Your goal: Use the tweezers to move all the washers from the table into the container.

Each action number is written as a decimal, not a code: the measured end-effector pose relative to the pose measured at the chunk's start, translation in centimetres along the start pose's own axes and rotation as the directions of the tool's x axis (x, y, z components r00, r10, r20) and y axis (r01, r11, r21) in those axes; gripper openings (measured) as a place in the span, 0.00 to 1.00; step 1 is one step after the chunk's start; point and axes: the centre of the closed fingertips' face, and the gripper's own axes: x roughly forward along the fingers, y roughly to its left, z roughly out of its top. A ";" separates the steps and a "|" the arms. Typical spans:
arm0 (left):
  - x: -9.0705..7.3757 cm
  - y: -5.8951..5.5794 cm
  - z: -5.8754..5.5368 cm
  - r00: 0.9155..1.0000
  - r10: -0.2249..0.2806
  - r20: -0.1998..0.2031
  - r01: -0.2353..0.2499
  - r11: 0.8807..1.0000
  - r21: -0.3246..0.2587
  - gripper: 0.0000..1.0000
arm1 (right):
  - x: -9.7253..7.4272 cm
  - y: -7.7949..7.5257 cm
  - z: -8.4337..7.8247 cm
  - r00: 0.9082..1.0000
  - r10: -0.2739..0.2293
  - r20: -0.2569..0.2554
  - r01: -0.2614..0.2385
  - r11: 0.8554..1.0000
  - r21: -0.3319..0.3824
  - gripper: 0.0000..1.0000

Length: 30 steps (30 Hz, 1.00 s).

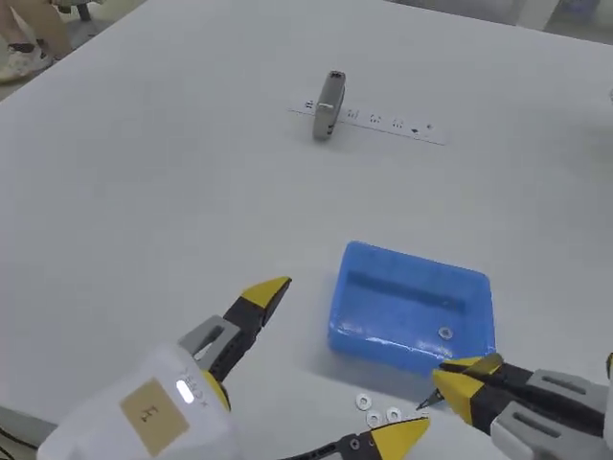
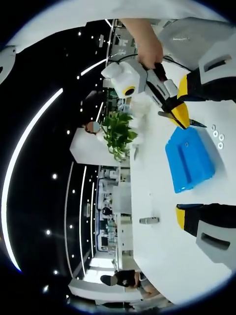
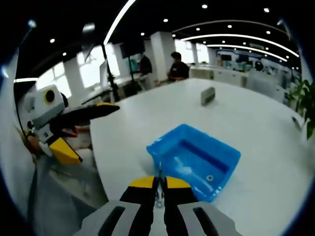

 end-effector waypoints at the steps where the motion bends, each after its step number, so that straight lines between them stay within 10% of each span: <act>1: 0.0 0.0 0.0 1.000 -0.003 0.000 0.003 1.000 0.002 0.87 | 0.2 0.0 -0.4 1.000 0.001 -0.009 -0.001 1.000 0.006 0.02; 20: -0.1 0.0 0.2 1.000 -0.005 0.013 0.005 1.000 0.005 0.85 | 1.3 0.4 -1.9 0.999 0.028 -0.029 -0.028 1.000 0.011 0.03; 30: 0.0 -0.2 0.0 1.000 -0.015 0.004 0.015 1.000 0.007 0.84 | 1.9 2.2 -2.4 0.997 0.050 -0.065 -0.061 0.980 -0.187 0.03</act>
